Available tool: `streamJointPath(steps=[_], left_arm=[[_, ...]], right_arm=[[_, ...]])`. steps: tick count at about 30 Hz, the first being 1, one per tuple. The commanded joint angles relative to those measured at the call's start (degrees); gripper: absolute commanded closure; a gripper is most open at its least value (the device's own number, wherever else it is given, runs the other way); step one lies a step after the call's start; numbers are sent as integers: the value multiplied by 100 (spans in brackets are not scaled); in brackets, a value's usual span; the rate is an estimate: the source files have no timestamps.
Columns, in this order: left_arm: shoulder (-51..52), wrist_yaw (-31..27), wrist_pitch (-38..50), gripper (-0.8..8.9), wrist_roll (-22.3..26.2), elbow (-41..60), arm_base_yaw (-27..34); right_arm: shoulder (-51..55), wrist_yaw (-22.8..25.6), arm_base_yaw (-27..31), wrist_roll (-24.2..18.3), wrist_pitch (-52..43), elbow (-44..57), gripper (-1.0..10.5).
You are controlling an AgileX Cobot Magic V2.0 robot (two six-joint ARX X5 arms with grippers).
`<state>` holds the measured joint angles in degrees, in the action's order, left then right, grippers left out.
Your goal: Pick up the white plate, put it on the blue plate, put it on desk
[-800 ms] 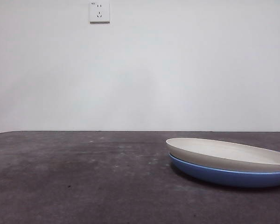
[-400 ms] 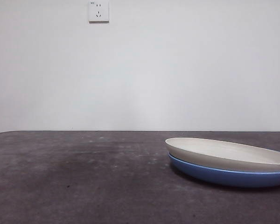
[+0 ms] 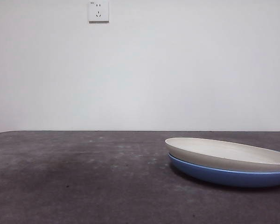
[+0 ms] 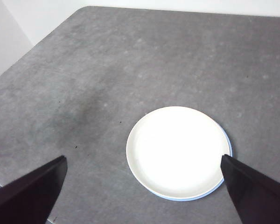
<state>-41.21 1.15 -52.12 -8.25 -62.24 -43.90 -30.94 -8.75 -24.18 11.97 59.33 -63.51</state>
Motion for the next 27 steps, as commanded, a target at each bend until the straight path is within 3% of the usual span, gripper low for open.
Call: streamJointPath(steps=[1, 13, 17, 23, 27], left_arm=[[170, -33, 138, 187, 33, -33, -46], [540, -31, 389, 187, 48, -37, -48], [557, -31, 389, 187, 48, -37, -46], [568, -31, 367, 187, 44, -37, -46], [573, -31, 363, 187, 42, -37, -48]], right_arm=[[-90, 28, -31, 273, -55, -111, 402], [-1185, 129, -28, 866, -57, -111, 402], [-1912, 98, 26, 861, -57, -111, 402], [-3099, -520, 389, 623, -61, -111, 402], [-3853, -643, 750, 415, -61, -111, 402]])
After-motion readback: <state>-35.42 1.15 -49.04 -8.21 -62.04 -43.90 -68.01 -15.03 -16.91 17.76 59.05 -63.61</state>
